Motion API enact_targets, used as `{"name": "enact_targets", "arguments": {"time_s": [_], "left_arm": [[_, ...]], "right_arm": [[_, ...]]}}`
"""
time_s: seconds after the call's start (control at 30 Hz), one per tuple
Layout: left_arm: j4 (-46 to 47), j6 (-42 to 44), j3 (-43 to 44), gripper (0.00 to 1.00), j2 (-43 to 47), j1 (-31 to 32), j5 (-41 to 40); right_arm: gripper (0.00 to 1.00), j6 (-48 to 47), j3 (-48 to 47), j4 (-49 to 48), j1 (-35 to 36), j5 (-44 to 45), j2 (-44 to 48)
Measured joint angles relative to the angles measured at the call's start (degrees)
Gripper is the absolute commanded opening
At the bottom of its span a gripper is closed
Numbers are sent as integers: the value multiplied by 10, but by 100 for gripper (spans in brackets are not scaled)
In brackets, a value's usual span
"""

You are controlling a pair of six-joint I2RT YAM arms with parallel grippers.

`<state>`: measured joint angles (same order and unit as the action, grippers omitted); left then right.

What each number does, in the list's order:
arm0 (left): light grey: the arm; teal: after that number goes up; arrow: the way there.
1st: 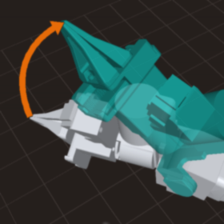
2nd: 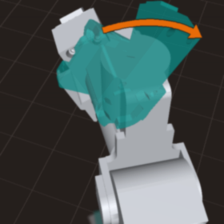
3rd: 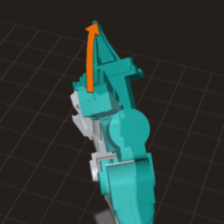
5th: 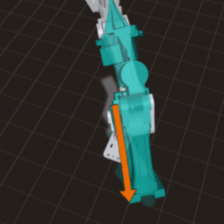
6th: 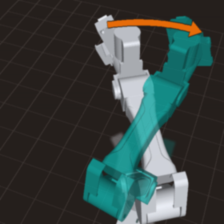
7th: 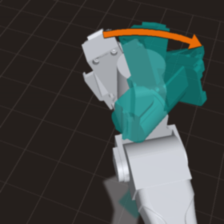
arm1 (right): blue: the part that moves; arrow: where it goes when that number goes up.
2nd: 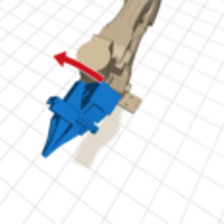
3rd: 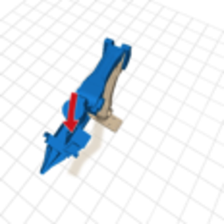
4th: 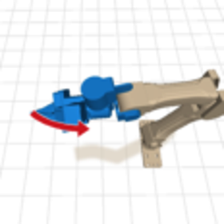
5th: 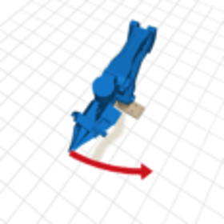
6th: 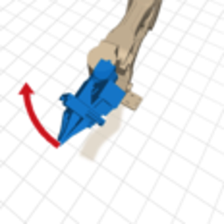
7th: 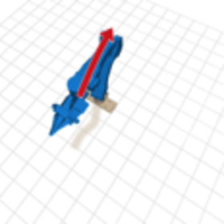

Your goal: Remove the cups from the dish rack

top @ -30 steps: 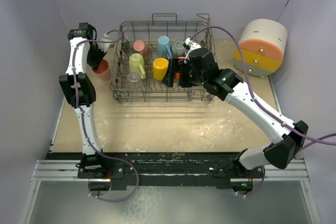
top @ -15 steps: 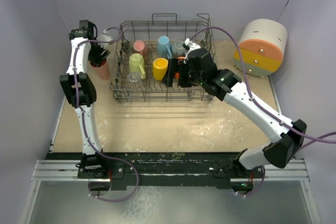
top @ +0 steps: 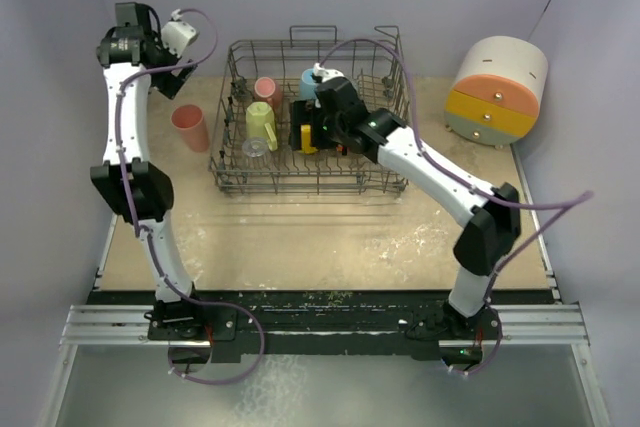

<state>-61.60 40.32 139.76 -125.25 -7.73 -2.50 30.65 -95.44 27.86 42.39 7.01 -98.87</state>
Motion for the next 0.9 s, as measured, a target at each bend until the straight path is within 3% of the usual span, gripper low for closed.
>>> {"name": "enact_targets", "arguments": {"time_s": [0.13, 0.27, 0.4, 0.57, 0.9], "left_arm": [[-38, -14, -40, 99, 105, 0, 65], [-57, -38, -214, 99, 263, 0, 155], [-89, -60, -351, 99, 365, 0, 229], [-109, -85, -433, 99, 411, 0, 277], [-130, -97, -442, 99, 417, 0, 298]], "right_arm": [[100, -20, -130, 6, 16, 11, -109], [100, -33, -230, 10, 39, 15, -207], [100, -40, -281, 19, 58, 16, -270], [100, -49, -323, 24, 73, 27, -322], [100, -68, -415, 26, 78, 55, -415]]}}
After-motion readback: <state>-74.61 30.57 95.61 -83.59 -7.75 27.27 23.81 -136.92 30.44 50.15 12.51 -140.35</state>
